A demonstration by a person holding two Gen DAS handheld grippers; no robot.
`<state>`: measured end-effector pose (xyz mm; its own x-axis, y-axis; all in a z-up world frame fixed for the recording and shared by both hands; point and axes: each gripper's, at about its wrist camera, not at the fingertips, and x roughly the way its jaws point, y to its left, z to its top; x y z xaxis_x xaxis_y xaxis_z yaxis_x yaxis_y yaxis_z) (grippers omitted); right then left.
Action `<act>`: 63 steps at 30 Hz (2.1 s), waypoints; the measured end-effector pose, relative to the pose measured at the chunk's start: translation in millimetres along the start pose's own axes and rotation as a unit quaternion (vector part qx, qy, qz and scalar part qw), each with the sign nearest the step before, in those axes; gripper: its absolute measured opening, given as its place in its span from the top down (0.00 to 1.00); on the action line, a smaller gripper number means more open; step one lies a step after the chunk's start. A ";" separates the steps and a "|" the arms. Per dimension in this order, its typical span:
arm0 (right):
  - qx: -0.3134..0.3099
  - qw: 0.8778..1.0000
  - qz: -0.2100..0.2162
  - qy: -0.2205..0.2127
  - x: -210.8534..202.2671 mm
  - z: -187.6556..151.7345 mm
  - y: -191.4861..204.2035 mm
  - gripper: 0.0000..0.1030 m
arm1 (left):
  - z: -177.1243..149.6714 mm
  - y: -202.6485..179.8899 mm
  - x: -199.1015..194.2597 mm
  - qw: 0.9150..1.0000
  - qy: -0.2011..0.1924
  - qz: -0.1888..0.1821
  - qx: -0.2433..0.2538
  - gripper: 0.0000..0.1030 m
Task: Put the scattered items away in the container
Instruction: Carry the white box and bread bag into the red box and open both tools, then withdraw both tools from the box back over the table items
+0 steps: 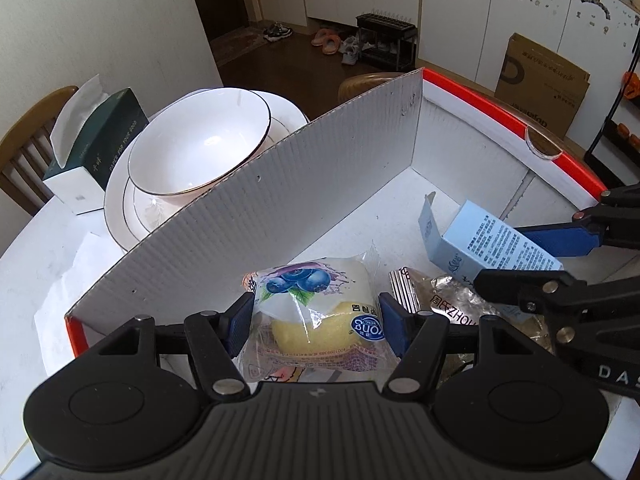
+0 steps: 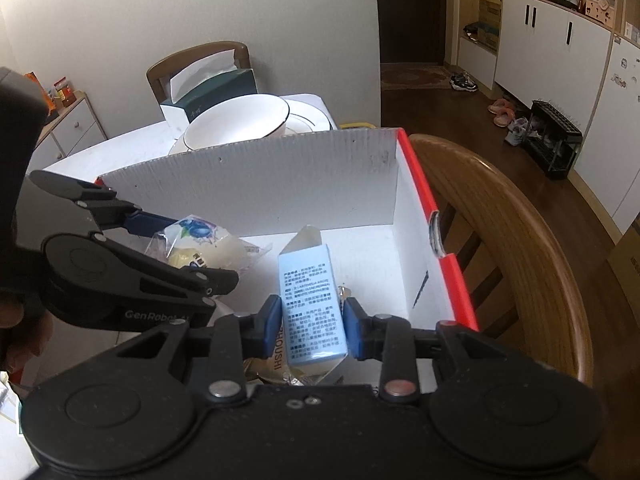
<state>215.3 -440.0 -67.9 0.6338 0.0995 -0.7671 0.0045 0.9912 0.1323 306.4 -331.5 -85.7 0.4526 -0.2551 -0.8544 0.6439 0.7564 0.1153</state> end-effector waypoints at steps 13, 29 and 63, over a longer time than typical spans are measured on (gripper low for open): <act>-0.001 1.000 -0.012 0.011 9.3 6.4 -0.2 0.67 | -7.8 1.9 -4.7 1.000 -0.009 -0.003 0.003 0.28; 0.007 1.000 -0.014 -0.004 -7.7 9.9 -1.0 0.43 | -21.2 11.8 -43.8 0.997 -0.059 -0.037 -0.016 0.23; -0.016 0.999 0.006 -0.043 -74.7 -10.8 105.9 0.38 | -110.4 74.5 -159.7 0.984 -0.162 -0.059 -0.040 0.23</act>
<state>160.0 -341.5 -3.4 0.6983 0.1047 -0.7081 -0.0269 0.9924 0.1202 214.0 -168.0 3.5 0.5584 -0.5134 -0.6516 0.6596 0.7512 -0.0266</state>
